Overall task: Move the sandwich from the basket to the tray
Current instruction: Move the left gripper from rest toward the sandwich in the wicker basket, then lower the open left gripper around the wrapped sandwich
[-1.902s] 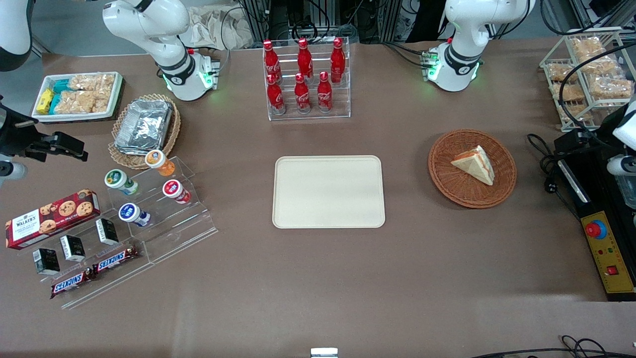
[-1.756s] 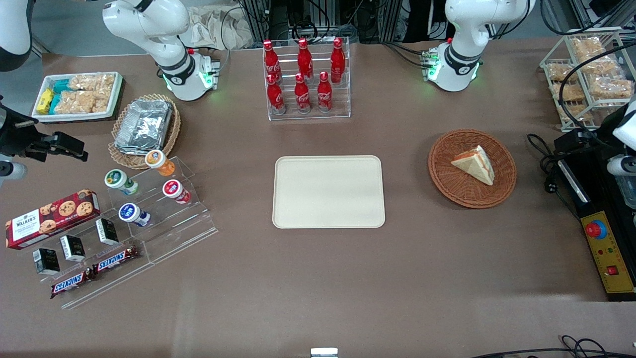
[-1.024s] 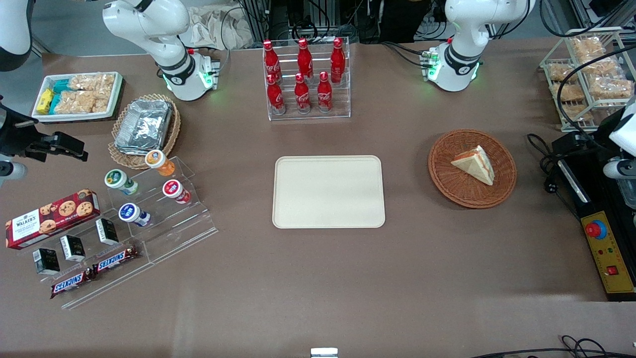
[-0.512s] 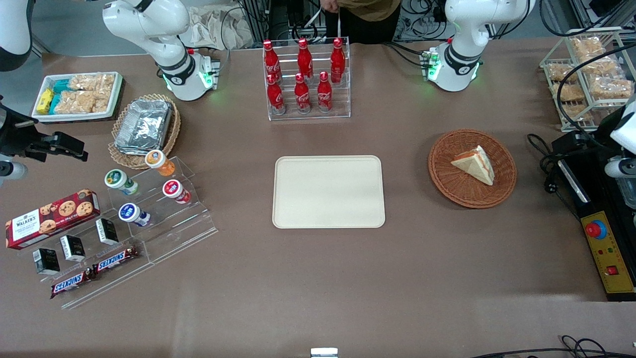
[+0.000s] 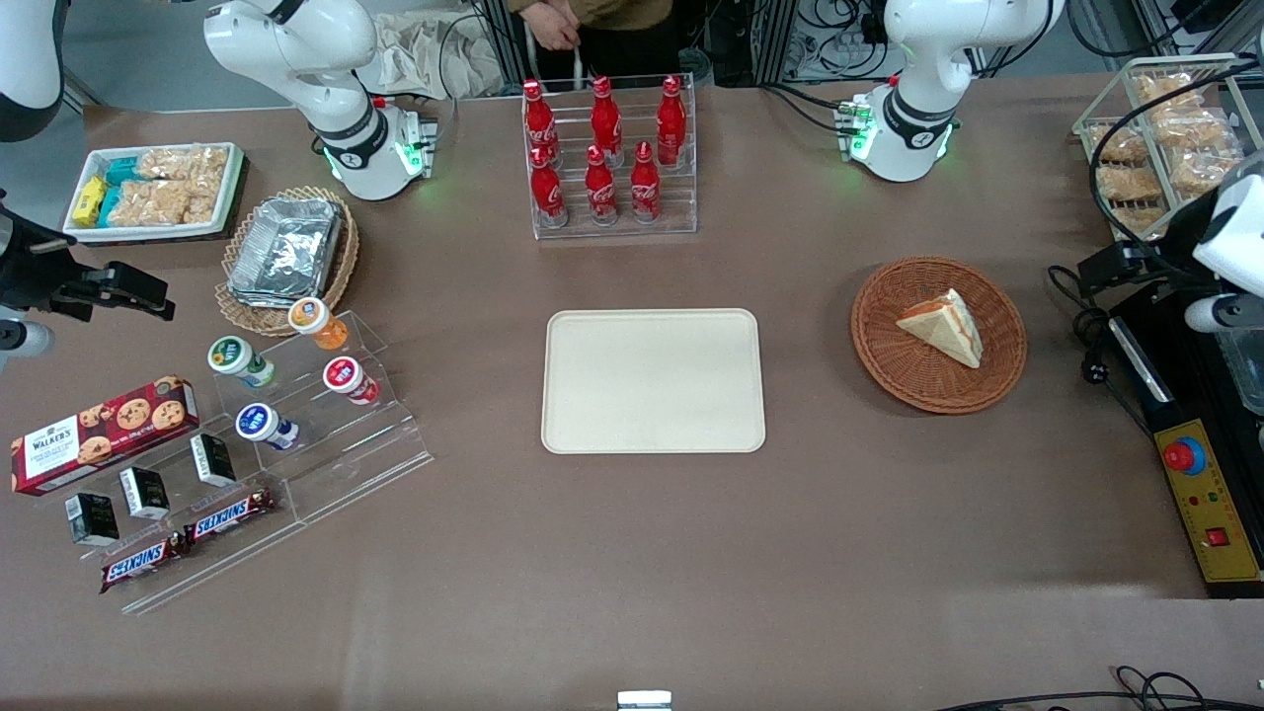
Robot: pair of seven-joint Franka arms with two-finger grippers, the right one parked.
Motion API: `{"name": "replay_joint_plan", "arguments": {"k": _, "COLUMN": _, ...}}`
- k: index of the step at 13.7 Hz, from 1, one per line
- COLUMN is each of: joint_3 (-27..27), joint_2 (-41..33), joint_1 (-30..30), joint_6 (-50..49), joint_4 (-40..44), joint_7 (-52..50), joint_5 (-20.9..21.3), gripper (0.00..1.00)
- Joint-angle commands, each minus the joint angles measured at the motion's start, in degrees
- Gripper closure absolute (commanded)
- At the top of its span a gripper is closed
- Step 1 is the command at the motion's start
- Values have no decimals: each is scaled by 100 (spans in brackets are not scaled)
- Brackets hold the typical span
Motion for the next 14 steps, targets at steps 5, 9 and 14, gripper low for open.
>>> {"name": "replay_joint_plan", "arguments": {"k": 5, "joint_3": -483, "joint_2": -1446, "joint_1": 877, "joint_6": 1335, "joint_4": -2527, "joint_7": -890, "joint_5": -893, "gripper": 0}}
{"name": "replay_joint_plan", "arguments": {"k": 9, "joint_3": -1107, "joint_2": -1500, "joint_1": 1687, "joint_6": 1635, "joint_4": -3083, "joint_7": -899, "joint_5": -1332, "gripper": 0}}
{"name": "replay_joint_plan", "arguments": {"k": 14, "joint_3": -1170, "joint_2": -947, "joint_1": 1935, "joint_6": 1644, "joint_4": -3259, "joint_7": -1144, "joint_5": -1791, "gripper": 0}}
